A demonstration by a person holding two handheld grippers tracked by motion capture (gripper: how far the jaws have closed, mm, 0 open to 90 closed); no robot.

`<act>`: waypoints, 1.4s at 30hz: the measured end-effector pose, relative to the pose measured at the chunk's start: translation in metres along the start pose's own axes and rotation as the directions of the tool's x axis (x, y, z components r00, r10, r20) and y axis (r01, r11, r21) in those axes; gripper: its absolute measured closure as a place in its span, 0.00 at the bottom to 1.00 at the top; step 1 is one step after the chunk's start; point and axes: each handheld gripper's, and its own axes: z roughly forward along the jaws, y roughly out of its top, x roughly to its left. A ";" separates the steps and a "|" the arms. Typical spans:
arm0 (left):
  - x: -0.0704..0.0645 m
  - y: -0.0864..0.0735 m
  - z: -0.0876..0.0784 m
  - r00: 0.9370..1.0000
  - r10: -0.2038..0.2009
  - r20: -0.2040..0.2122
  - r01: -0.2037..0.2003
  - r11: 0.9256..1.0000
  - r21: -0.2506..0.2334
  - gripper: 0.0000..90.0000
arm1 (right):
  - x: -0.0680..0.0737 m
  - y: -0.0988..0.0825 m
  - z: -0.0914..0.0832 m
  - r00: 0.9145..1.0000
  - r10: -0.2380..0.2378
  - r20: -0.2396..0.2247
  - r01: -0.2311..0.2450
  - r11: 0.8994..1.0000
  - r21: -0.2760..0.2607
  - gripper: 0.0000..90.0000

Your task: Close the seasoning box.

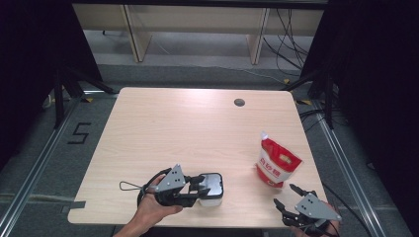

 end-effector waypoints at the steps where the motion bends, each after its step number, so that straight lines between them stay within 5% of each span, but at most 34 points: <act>1: -0.001 0.000 -0.002 1.000 -0.010 -0.007 0.010 1.000 0.015 0.54 | 0.000 0.000 0.000 1.000 0.011 -0.008 -0.011 1.000 -0.001 0.36; 13: 0.003 -0.014 -0.017 0.998 -0.023 -0.057 0.027 0.996 0.081 0.31 | 0.000 0.000 0.000 0.998 0.048 -0.037 -0.048 0.999 -0.020 0.34; 14: 0.004 -0.014 -0.019 0.998 0.000 -0.062 0.006 0.995 0.099 0.29 | 0.000 0.000 0.000 0.997 0.059 -0.043 -0.060 0.998 -0.020 0.33; 18: 0.005 -0.020 -0.024 0.998 0.005 -0.066 0.002 0.994 0.105 0.28 | 0.001 -0.001 -0.001 0.996 0.077 -0.038 -0.077 0.997 -0.003 0.32; 21: 0.005 -0.026 -0.028 0.996 -0.031 -0.082 0.040 0.993 0.109 0.27 | 0.001 -0.002 -0.002 0.996 0.080 -0.031 -0.080 0.997 -0.008 0.31; 23: 0.008 -0.027 -0.029 0.997 -0.003 -0.072 0.011 0.993 0.117 0.27 | 0.003 -0.002 -0.002 0.996 0.083 -0.038 -0.083 0.997 -0.004 0.31; 24: 0.006 -0.029 -0.030 0.996 -0.041 -0.085 0.051 0.992 0.116 0.27 | 0.004 -0.002 -0.002 0.994 0.095 -0.048 -0.095 0.995 0.008 0.31; 26: 0.008 -0.032 -0.032 0.997 -0.016 -0.078 0.026 0.992 0.123 0.27 | 0.006 -0.002 -0.001 0.995 0.089 -0.048 -0.089 0.996 0.008 0.31; 27: 0.005 -0.033 -0.033 0.994 -0.057 -0.089 0.068 0.991 0.117 0.27 | 0.006 -0.002 -0.001 0.995 0.090 -0.052 -0.089 0.996 0.009 0.31; 31: 0.005 -0.037 -0.036 0.994 -0.051 -0.095 0.061 0.992 0.112 0.26 | 0.009 -0.002 -0.002 0.992 0.103 -0.066 -0.102 0.995 0.022 0.31; 34: 0.002 -0.041 -0.039 0.991 -0.089 -0.098 0.100 0.989 0.108 0.26 | 0.009 -0.003 -0.002 0.994 0.093 -0.059 -0.092 0.996 0.013 0.31; 36: 0.005 -0.044 -0.040 0.995 -0.056 -0.087 0.065 0.993 0.101 0.26 | 0.010 -0.004 -0.002 0.993 0.095 -0.065 -0.094 0.995 0.018 0.31; 37: 0.004 -0.045 -0.042 0.994 -0.067 -0.092 0.077 0.991 0.112 0.26 | 0.013 -0.005 -0.003 0.989 0.133 -0.064 -0.132 0.991 0.029 0.31; 38: 0.003 -0.046 -0.042 0.992 -0.085 -0.095 0.095 0.990 0.103 0.26 | 0.011 -0.005 -0.002 0.992 0.106 -0.064 -0.105 0.994 0.026 0.31; 40: 0.005 -0.048 -0.044 0.993 -0.058 -0.104 0.070 0.990 0.119 0.26 | 0.011 -0.006 -0.002 0.992 0.107 -0.070 -0.105 0.994 0.028 0.31; 42: 0.004 -0.050 -0.044 0.992 -0.081 -0.101 0.093 0.989 0.118 0.26 | 0.014 -0.007 -0.003 0.988 0.138 -0.070 -0.136 0.990 0.039 0.31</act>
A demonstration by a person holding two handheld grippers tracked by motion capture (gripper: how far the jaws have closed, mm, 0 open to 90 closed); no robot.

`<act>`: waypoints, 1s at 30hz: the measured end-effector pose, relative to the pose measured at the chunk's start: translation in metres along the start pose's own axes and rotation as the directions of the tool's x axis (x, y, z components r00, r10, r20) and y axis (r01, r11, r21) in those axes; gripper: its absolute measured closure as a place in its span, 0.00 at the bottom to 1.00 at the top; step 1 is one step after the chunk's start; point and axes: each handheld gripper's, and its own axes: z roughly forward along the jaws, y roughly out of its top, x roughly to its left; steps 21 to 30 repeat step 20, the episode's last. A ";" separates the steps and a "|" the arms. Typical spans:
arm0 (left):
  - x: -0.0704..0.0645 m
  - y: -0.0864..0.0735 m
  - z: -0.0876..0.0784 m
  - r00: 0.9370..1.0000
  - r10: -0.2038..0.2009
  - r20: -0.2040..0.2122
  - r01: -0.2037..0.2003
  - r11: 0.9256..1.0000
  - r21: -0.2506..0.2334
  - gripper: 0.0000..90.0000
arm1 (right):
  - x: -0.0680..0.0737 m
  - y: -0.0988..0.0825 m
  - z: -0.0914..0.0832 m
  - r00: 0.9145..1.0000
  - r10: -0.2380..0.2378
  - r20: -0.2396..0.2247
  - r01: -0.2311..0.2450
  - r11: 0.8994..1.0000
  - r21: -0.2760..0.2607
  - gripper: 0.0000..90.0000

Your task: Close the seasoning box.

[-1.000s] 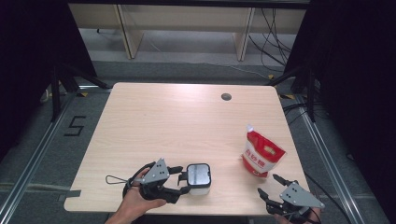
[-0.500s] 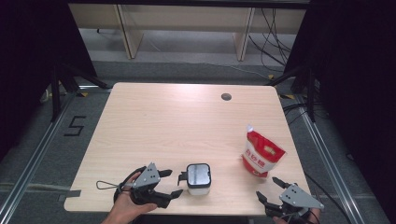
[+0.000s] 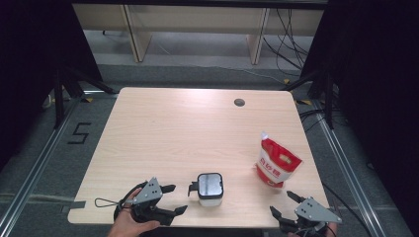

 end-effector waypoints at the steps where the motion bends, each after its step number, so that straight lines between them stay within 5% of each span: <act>1: 0.000 -0.001 0.000 1.000 0.007 0.001 -0.007 1.000 0.001 0.26 | -0.002 0.000 0.000 1.000 -0.022 0.000 0.022 1.000 -0.003 0.31; 3: -0.001 -0.002 0.000 1.000 0.003 -0.001 -0.003 1.000 0.004 0.26 | 0.001 -0.001 0.000 1.000 0.007 -0.003 -0.007 1.000 0.006 0.31; 12: -0.001 -0.003 0.002 1.000 -0.012 0.000 0.012 1.000 0.003 0.26 | 0.001 -0.003 0.004 0.999 -0.033 -0.012 0.034 0.999 0.017 0.30; 15: 0.000 -0.003 0.002 1.000 -0.013 0.001 0.013 1.000 0.000 0.26 | 0.002 -0.004 0.003 1.000 0.005 -0.023 -0.004 0.999 0.038 0.30; 18: 0.003 -0.003 0.001 1.000 0.007 0.004 -0.007 1.000 0.006 0.25 | -0.001 -0.005 0.004 1.000 -0.022 -0.011 0.022 0.999 0.027 0.30; 30: 0.004 -0.003 0.001 1.000 -0.006 -0.007 0.006 1.000 0.006 0.25 | 0.000 -0.005 0.005 1.000 -0.002 -0.011 0.002 0.999 0.033 0.30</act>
